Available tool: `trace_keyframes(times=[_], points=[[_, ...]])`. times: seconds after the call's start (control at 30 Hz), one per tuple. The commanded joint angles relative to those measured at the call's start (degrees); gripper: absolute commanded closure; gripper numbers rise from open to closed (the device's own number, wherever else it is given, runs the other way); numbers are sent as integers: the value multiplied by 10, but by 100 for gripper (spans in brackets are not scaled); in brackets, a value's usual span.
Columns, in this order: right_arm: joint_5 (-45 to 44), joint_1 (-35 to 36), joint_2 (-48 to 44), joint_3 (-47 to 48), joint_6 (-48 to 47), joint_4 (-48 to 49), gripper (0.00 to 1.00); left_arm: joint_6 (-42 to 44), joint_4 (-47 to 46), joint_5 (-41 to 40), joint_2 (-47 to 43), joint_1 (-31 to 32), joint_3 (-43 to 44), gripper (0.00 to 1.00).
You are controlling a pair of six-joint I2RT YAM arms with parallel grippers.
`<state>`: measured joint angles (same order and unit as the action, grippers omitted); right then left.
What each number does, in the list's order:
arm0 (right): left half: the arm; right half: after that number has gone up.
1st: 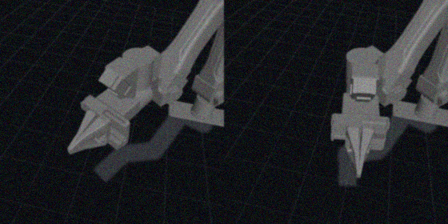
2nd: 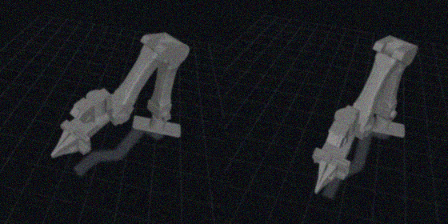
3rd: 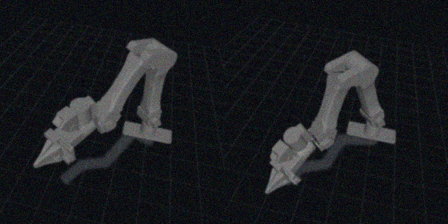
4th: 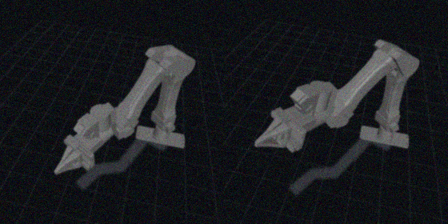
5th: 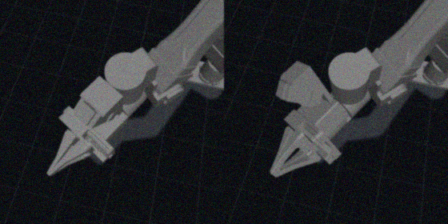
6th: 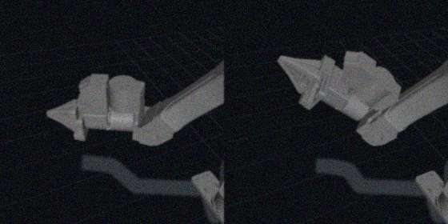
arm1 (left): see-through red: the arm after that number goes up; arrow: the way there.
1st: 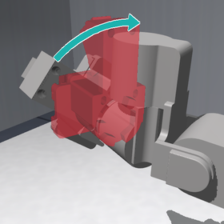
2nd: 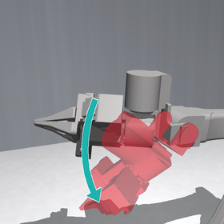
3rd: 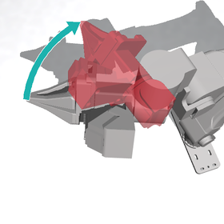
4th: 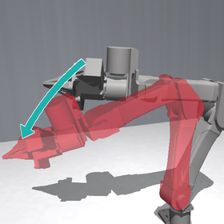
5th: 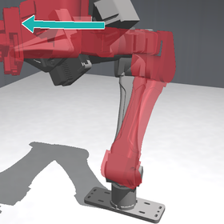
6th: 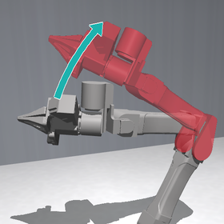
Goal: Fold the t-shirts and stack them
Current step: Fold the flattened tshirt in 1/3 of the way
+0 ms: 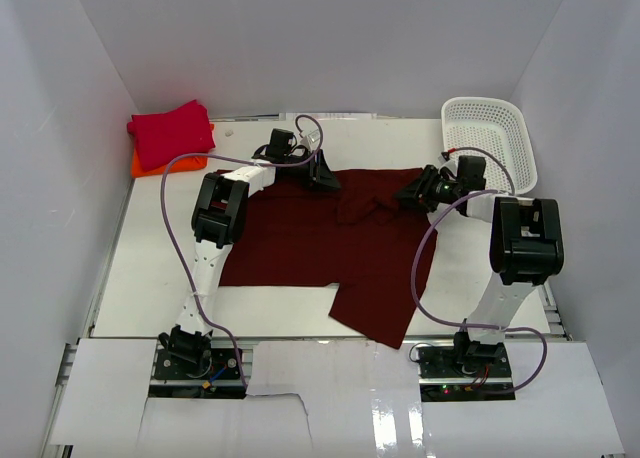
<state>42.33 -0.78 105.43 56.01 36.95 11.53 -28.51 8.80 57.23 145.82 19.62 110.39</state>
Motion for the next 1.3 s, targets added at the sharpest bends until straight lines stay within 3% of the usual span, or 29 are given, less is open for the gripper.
trace_keyframes(times=[0.0,0.1,0.23,0.6,0.9,1.27], points=[[22,-20,14,30,-13,-66,54,17,34,-13,-7,2,-12,50],[34,-16,36,65,-41,-109,47,18,33,-13,-6,2,-11,50],[-4,-4,14,42,-80,-114,44,16,33,-12,-3,2,-7,50],[-107,37,-94,-118,-118,-48,44,16,33,-13,-4,2,-8,50],[-174,87,-108,-131,-138,-27,44,18,33,-13,-5,2,-11,50],[-194,102,-69,-107,-146,-19,46,20,33,-14,-6,2,-13,50]])
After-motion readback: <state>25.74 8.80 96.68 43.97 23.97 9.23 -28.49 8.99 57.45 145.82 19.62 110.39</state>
